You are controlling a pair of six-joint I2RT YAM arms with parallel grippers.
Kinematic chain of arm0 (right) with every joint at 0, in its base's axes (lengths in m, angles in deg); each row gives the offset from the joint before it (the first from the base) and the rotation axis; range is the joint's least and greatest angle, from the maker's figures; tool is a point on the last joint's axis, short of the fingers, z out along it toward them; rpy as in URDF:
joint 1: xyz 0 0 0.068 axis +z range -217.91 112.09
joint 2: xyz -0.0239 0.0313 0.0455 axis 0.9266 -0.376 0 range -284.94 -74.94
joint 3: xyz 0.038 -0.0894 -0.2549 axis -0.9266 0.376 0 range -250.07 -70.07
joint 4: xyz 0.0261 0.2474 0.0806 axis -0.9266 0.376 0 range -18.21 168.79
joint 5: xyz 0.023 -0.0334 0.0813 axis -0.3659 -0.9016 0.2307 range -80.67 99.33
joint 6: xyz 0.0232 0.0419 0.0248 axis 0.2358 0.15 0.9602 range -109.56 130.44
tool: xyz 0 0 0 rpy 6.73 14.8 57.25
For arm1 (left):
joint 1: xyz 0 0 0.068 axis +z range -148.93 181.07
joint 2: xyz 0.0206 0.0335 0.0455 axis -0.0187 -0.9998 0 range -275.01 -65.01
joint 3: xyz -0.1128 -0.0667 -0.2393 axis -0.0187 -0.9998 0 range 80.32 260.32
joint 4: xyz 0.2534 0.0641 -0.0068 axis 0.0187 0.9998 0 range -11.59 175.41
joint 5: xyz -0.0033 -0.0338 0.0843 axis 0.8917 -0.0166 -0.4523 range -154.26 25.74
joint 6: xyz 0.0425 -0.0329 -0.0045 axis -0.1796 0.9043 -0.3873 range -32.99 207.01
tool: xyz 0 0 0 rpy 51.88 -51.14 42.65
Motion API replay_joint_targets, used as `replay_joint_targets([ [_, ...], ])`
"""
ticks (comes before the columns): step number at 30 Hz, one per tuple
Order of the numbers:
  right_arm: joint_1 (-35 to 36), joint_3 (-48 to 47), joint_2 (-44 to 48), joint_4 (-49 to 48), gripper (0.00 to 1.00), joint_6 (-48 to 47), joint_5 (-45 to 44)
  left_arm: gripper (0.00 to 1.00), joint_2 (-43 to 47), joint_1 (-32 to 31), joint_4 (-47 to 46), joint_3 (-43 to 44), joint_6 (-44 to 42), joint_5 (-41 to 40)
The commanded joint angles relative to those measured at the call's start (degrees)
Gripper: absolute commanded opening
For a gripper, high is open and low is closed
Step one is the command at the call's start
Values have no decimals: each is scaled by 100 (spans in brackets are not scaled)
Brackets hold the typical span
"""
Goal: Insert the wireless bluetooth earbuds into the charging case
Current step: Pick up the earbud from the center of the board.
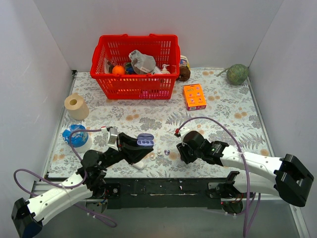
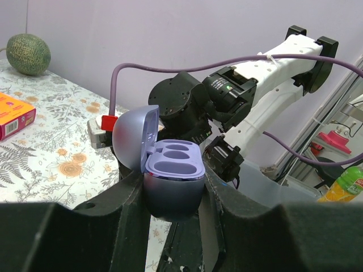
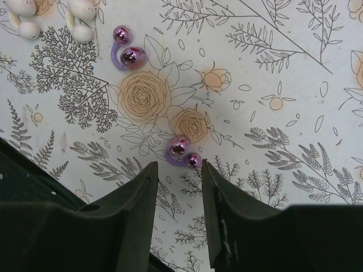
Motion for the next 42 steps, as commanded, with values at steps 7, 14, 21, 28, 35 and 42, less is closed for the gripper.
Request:
replay_joint_targets([
  [7, 53, 116, -78, -252, 37, 322, -273, 0, 177, 25, 183, -53, 19, 52],
  [14, 27, 467, 326, -190, 24, 1368, -756, 0, 203, 34, 122, -105, 72, 43],
  [21, 35, 696, 379, -366, 12, 1650, -554, 0, 265, 25, 236, -96, 98, 61],
  [28, 35, 811, 151, -681, 8, 1703, -212, 0, 353, 25, 262, -158, 160, 26],
  [35, 44, 565, -244, -840, 6, 1571, -71, 0, 274, 25, 254, -149, 195, 61],
  [42, 35, 319, -772, -1104, 6, 1475, -53, 0, 168, 25, 157, -193, 248, 87],
])
